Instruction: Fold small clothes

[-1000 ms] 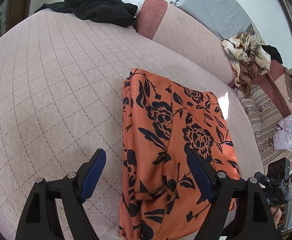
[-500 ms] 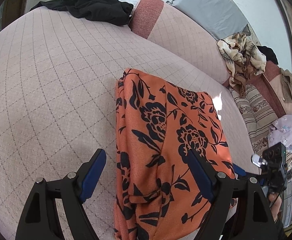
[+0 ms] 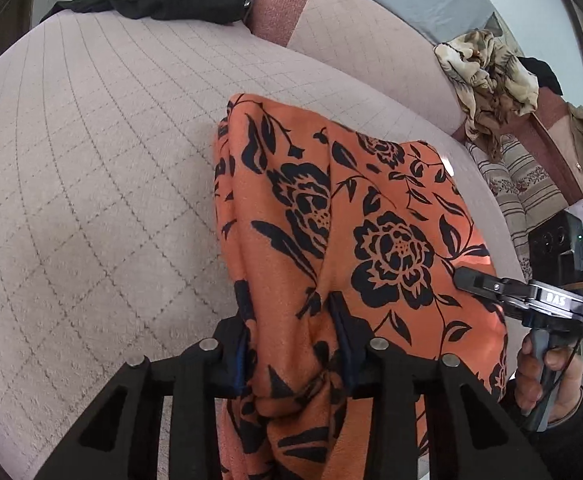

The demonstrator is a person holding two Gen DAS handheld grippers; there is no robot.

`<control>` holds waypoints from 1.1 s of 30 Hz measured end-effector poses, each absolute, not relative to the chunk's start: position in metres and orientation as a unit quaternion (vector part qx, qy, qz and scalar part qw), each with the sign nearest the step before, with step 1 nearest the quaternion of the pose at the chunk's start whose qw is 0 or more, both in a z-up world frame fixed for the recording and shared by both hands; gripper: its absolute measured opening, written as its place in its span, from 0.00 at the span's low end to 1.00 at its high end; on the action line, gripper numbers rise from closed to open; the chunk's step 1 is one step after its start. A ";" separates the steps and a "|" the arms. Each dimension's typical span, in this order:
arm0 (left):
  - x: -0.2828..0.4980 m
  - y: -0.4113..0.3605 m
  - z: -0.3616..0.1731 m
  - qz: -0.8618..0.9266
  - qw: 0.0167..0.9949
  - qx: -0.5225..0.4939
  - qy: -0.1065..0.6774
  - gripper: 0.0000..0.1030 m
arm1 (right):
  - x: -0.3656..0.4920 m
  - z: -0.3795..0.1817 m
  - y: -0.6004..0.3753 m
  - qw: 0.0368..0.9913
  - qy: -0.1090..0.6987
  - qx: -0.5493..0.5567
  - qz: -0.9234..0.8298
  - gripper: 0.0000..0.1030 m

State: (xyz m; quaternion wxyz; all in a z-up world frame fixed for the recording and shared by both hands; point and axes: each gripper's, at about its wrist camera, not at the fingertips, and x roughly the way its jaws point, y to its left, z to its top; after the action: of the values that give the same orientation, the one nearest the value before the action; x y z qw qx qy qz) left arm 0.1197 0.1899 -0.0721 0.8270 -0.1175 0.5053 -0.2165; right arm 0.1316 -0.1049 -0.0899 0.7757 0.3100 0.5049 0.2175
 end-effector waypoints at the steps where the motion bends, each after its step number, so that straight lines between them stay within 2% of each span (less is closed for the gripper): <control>1: 0.119 0.191 -0.067 -0.222 0.829 -0.129 0.497 0.32 | 0.132 -0.083 -0.105 0.779 0.500 0.306 0.222 0.33; 9: 0.136 0.156 -0.010 -0.246 0.861 -0.144 0.421 0.31 | 0.140 -0.006 -0.127 0.833 0.428 0.253 0.244 0.32; 13: 0.162 0.119 -0.008 -0.253 0.856 -0.143 0.427 0.33 | 0.152 -0.004 -0.174 0.836 0.412 0.280 0.228 0.33; 15: 0.170 0.095 -0.023 -0.246 0.851 -0.120 0.448 0.39 | 0.161 -0.026 -0.197 0.823 0.430 0.306 0.210 0.37; 16: 0.174 0.087 -0.034 -0.232 0.850 -0.104 0.462 0.41 | 0.164 -0.042 -0.207 0.823 0.442 0.308 0.180 0.47; 17: 0.175 0.081 -0.046 -0.207 0.850 -0.087 0.476 0.43 | 0.163 -0.056 -0.215 0.819 0.459 0.308 0.154 0.67; 18: 0.174 0.078 -0.055 -0.187 0.849 -0.072 0.488 0.43 | 0.161 -0.071 -0.220 0.815 0.475 0.306 0.129 0.71; 21: 0.161 0.084 -0.055 -0.172 0.861 -0.061 0.476 0.48 | 0.140 -0.087 -0.231 0.820 0.477 0.303 0.085 0.71; 24: 0.145 0.093 -0.036 -0.164 0.882 -0.048 0.440 0.56 | 0.118 -0.066 -0.225 0.847 0.438 0.292 0.074 0.71; 26: 0.137 0.098 -0.029 -0.165 0.891 -0.040 0.422 0.66 | 0.110 -0.047 -0.216 0.863 0.403 0.289 0.101 0.71; 28: 0.140 0.093 -0.035 -0.156 0.889 -0.022 0.429 0.68 | 0.106 -0.037 -0.202 0.865 0.387 0.288 0.136 0.78; 31: 0.151 0.093 -0.062 -0.120 0.867 -0.002 0.484 0.68 | 0.117 -0.059 -0.185 0.839 0.427 0.296 0.161 0.86; 33: 0.148 0.100 -0.060 -0.112 0.867 -0.026 0.484 0.70 | 0.127 -0.077 -0.178 0.819 0.459 0.308 0.153 0.86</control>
State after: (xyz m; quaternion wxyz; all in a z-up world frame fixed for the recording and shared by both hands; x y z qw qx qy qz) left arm 0.1483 0.1003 -0.0599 0.8672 -0.0264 0.4844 -0.1120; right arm 0.1268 -0.1775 -0.0768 0.8191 0.3081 0.4592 0.1526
